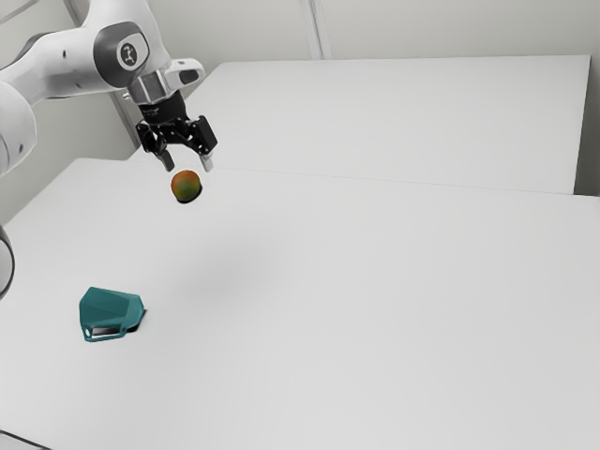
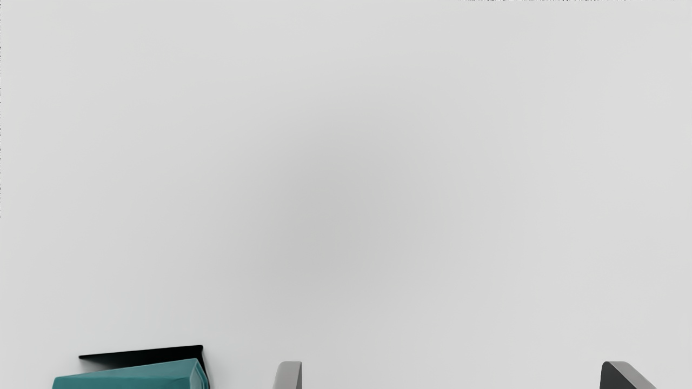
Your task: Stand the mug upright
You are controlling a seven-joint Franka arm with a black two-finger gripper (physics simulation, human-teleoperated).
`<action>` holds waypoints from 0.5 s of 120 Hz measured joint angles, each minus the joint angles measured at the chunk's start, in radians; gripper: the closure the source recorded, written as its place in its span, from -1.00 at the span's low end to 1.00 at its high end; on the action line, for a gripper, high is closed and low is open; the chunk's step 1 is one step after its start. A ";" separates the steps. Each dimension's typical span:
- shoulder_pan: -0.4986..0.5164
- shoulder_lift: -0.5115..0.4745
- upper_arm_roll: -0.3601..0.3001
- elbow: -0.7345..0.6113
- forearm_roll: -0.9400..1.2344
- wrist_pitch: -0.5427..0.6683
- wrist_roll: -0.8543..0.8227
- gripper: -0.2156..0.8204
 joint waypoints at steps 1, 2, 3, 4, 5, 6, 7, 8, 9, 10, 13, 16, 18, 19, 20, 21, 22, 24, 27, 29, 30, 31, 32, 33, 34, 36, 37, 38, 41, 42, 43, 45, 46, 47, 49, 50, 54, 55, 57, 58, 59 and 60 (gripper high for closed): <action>0.000 0.000 0.000 0.000 0.000 0.000 0.000 -0.58; 0.000 -0.001 0.000 0.000 0.000 0.000 -0.001 -0.58; 0.000 -0.001 0.000 0.000 0.000 0.000 -0.001 -0.58; 0.000 -0.002 0.000 0.000 0.000 0.000 -0.001 -0.58; 0.000 -0.002 0.000 0.000 0.000 0.000 -0.002 -0.58; 0.000 -0.002 0.000 0.000 0.000 0.000 -0.002 -0.58; 0.000 -0.003 0.000 0.000 0.000 0.000 -0.002 -0.58; 0.000 -0.003 0.000 0.000 0.000 0.000 -0.003 -0.58; -0.001 -0.003 0.000 0.000 0.000 0.000 -0.003 -0.58; -0.001 -0.003 0.000 0.000 0.000 0.000 -0.003 -0.58; -0.001 -0.004 0.000 0.000 0.000 0.000 -0.004 -0.58; -0.001 -0.005 0.000 0.000 0.000 -0.001 -0.005 -0.58; -0.001 -0.005 0.000 -0.001 0.000 -0.001 -0.005 -0.58; -0.001 -0.005 0.000 -0.001 0.000 -0.001 -0.006 -0.58; -0.001 -0.005 0.000 -0.001 0.000 -0.001 -0.006 -0.58; -0.001 -0.006 0.000 -0.001 0.000 -0.001 -0.006 -0.58; -0.002 -0.006 0.000 -0.001 0.000 -0.001 -0.006 -0.58; -0.002 -0.006 0.000 -0.001 0.000 -0.002 -0.007 -0.58; -0.002 -0.007 0.000 -0.001 -0.001 -0.002 -0.007 -0.58; -0.002 -0.008 0.000 -0.002 -0.001 -0.003 -0.008 -0.58; -0.001 -0.008 0.000 -0.003 -0.001 -0.003 -0.008 -0.58; -0.001 -0.009 0.000 -0.004 -0.001 -0.003 -0.008 -0.58; -0.001 -0.009 0.000 -0.005 -0.001 -0.003 -0.008 -0.58; -0.001 -0.010 0.001 -0.006 -0.001 -0.004 -0.009 -0.58; 0.000 -0.011 0.001 -0.008 -0.001 -0.005 -0.009 -0.58; 0.001 -0.015 0.001 -0.013 -0.002 -0.007 -0.009 -0.58; 0.001 -0.019 0.001 -0.018 -0.002 -0.008 -0.010 -0.58; 0.001 -0.023 0.002 -0.021 -0.002 -0.009 -0.010 -0.58; 0.003 -0.034 0.004 -0.032 -0.003 -0.011 -0.011 -0.58; 0.003 -0.037 0.004 -0.034 -0.004 -0.012 -0.011 -0.58; 0.004 -0.041 0.005 -0.037 -0.005 -0.012 -0.011 -0.58; 0.005 -0.048 0.007 -0.040 -0.008 -0.014 -0.011 -0.58; 0.006 -0.052 0.008 -0.042 -0.010 -0.015 -0.011 -0.58; 0.007 -0.054 0.009 -0.043 -0.012 -0.016 -0.011 -0.58; 0.007 -0.059 0.014 -0.045 -0.019 -0.019 -0.010 -0.58; 0.007 -0.060 0.018 -0.046 -0.023 -0.020 -0.009 -0.58; 0.007 -0.068 0.040 -0.050 -0.045 -0.027 -0.002 -0.58; 0.008 -0.071 0.046 -0.052 -0.052 -0.029 0.000 -0.58; 0.007 -0.076 0.063 -0.058 -0.069 -0.033 0.005 -0.58; 0.006 -0.080 0.072 -0.062 -0.078 -0.035 0.007 -0.58; 0.007 -0.082 0.081 -0.065 -0.086 -0.038 0.009 -0.58; 0.008 -0.085 0.089 -0.068 -0.095 -0.040 0.011 -0.58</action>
